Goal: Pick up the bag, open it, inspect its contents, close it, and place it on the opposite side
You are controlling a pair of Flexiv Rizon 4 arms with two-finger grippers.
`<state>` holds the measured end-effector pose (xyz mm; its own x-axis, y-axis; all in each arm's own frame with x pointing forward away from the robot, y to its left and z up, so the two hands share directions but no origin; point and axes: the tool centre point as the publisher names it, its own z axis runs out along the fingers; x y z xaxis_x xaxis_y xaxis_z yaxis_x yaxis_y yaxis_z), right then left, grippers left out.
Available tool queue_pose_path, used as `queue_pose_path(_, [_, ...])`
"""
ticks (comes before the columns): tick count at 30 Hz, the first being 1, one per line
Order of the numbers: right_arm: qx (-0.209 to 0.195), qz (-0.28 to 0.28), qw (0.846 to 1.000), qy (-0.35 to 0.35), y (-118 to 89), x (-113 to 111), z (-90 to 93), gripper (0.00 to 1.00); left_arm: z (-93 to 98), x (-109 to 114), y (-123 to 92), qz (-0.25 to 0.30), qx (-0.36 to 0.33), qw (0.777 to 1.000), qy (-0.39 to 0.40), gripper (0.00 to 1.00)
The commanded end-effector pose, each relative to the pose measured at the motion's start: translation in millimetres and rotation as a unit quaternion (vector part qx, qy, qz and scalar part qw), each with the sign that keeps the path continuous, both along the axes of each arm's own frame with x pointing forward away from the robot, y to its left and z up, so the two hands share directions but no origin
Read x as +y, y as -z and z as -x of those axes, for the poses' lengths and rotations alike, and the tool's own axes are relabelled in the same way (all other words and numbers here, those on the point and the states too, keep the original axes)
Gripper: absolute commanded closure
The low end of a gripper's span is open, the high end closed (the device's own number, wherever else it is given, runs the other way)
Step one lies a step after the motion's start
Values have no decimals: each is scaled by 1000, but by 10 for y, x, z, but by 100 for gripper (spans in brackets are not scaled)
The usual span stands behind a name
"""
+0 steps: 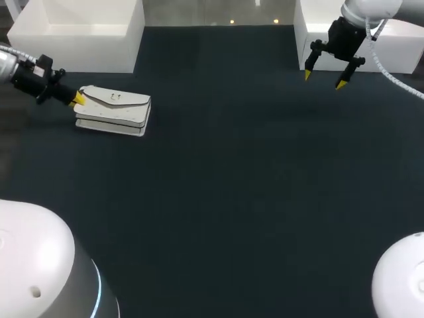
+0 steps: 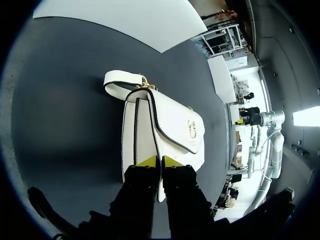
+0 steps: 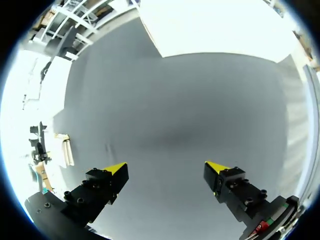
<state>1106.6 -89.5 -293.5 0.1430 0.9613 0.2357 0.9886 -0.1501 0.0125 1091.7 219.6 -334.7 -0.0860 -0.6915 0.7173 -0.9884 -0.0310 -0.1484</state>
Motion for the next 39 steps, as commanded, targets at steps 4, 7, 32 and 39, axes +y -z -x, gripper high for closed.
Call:
queue_pose_path(4, [-57,43,997,23,-125,-84,29,0,-139,333,-1,-9,15,1000,14,100])
queue_pose_path(7, [-76,61,995,34,-167,-149,21,0,-159,465,-17,-13,10,1000,17,100])
queue_pose_path(32, [-90,82,990,68,-185,-245,-12,0,-387,1362,16,6,-14,1000,0,100])
queue_pose_path(39, [-90,82,990,68,-185,-245,-12,0,-501,1435,12,13,-16,1000,1,100])
